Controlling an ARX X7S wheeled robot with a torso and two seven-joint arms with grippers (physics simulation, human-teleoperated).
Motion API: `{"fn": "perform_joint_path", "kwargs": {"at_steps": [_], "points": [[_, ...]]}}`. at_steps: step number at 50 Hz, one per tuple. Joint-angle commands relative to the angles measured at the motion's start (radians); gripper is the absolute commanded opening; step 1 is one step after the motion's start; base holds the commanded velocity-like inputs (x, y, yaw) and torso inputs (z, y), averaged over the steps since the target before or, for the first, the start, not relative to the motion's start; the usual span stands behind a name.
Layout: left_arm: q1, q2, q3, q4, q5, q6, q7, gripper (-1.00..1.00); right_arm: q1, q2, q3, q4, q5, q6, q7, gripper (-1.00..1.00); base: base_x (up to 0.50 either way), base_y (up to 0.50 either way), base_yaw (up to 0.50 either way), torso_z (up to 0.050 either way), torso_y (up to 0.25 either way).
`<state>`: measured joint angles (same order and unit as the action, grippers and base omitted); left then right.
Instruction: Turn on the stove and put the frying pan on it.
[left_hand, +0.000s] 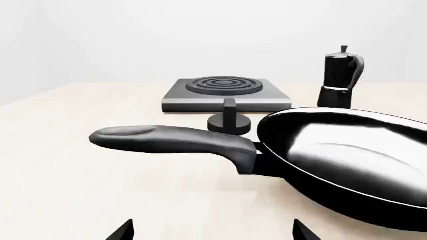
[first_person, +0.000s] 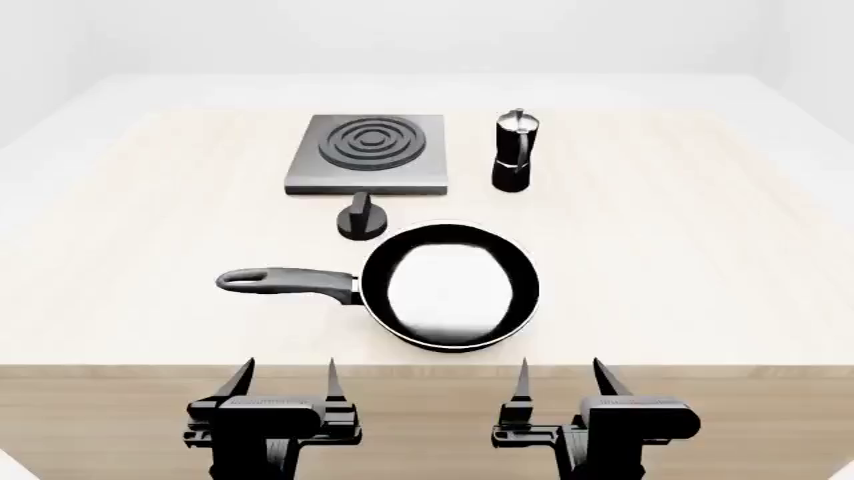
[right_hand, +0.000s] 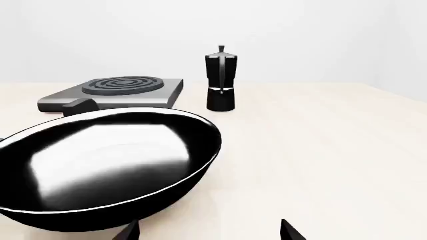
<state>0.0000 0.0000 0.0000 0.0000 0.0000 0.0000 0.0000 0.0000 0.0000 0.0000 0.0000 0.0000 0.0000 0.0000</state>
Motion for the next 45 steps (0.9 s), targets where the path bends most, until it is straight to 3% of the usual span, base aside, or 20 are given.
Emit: {"fn": "perform_joint_path", "kwargs": {"at_steps": [1,17,18,19,21,22,23,24,28,44,45], "points": [[-0.002,-0.015,0.020,-0.006,-0.003,0.002,-0.029,1.00,0.000,0.016,-0.022,0.004,0.008,0.000,0.024,1.00,0.00,0.00,0.00,0.000,0.000],[-0.001,-0.055,0.073,-0.002,-0.026,-0.001,-0.088,1.00,0.002,0.058,-0.078,0.001,0.031,0.009,0.071,1.00,0.00,0.00,0.00,0.000,0.000],[-0.006,-0.055,0.073,0.016,-0.030,-0.078,-0.095,1.00,-0.002,0.060,-0.081,-0.032,0.021,0.033,0.083,1.00,0.00,0.00,0.00,0.000,0.000],[-0.003,-0.063,0.088,0.036,-0.028,-0.088,-0.081,1.00,-0.004,0.062,-0.082,-0.066,0.028,0.068,0.082,1.00,0.00,0.00,0.00,0.000,0.000],[-0.010,-0.064,0.076,0.224,-0.056,-0.275,-0.088,1.00,0.022,0.070,-0.070,-0.253,0.059,0.292,0.094,1.00,0.00,0.00,0.00,0.000,0.000],[-0.049,-0.083,0.107,0.321,0.024,-0.384,-0.122,1.00,0.060,0.078,-0.065,-0.353,0.070,0.428,0.099,1.00,0.00,0.00,0.00,0.000,0.000],[-0.078,-0.082,0.102,0.403,0.008,-0.445,-0.112,1.00,0.103,0.081,-0.056,-0.432,0.087,0.552,0.104,1.00,0.00,0.00,0.00,0.000,0.000],[-0.142,-0.081,0.089,0.490,-0.030,-0.595,-0.088,1.00,0.159,0.087,-0.045,-0.531,0.112,0.679,0.103,1.00,0.00,0.00,0.00,0.000,0.000],[-0.271,-0.096,0.093,0.585,-0.013,-0.738,-0.104,1.00,0.292,0.122,-0.079,-0.699,0.096,0.902,0.131,1.00,0.00,0.00,0.00,0.000,0.000],[-0.278,-0.110,0.081,0.555,-0.047,-0.697,-0.111,1.00,0.314,0.152,-0.068,-0.682,0.069,0.870,0.174,1.00,0.00,0.00,0.00,0.000,0.000],[-0.278,-0.111,0.080,0.558,-0.048,-0.699,-0.113,1.00,0.316,0.142,-0.017,-0.670,0.082,0.886,0.183,1.00,0.00,0.00,0.00,0.000,0.000]]}}
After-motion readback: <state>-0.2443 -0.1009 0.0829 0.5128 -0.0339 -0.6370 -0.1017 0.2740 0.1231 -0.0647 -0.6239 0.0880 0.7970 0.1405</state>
